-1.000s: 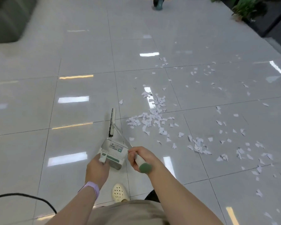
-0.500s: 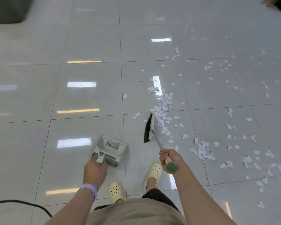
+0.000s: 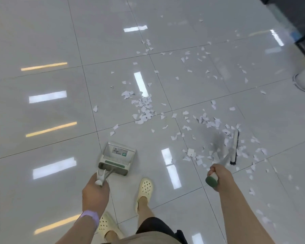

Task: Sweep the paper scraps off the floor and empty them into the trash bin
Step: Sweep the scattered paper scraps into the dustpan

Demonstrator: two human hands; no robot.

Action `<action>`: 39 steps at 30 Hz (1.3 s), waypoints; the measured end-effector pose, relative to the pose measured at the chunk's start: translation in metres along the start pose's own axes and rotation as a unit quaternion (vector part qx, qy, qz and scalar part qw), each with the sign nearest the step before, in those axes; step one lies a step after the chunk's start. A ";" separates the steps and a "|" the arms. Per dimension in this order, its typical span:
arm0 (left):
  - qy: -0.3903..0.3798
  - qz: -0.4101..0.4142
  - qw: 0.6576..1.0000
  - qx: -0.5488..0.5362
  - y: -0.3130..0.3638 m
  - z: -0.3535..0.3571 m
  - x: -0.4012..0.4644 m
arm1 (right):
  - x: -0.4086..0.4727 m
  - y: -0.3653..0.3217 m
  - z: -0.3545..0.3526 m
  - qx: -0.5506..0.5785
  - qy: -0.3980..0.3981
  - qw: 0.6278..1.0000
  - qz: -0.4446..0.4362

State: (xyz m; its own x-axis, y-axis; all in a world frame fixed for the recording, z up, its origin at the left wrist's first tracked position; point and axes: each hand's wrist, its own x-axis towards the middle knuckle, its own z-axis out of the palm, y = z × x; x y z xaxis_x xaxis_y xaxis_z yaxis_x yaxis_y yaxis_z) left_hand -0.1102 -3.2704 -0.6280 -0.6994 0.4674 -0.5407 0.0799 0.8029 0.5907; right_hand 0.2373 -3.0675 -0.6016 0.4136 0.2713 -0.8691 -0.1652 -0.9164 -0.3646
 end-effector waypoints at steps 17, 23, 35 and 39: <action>0.059 -0.057 0.997 0.010 0.061 0.056 0.041 | -0.066 -0.008 0.171 -0.058 -0.342 0.921 0.179; 0.073 -0.065 0.995 0.023 0.060 0.041 0.059 | -0.079 0.007 0.279 -0.098 -0.433 0.864 0.238; 0.089 -0.054 0.993 0.048 0.029 -0.006 0.092 | -0.040 -0.031 0.233 0.032 -0.291 0.939 0.182; 0.081 -0.038 0.995 0.041 0.033 -0.012 0.098 | 0.000 -0.057 0.201 -0.022 -0.211 0.969 0.125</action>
State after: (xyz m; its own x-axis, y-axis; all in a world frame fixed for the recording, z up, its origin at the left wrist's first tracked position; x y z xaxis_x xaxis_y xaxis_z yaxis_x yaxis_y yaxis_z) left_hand -0.1844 -3.2024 -0.6548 -0.8105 0.3429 -0.4748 0.0744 0.8644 0.4973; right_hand 0.0663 -2.9562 -0.6483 -0.0394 0.1263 -0.9912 -0.1717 -0.9781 -0.1178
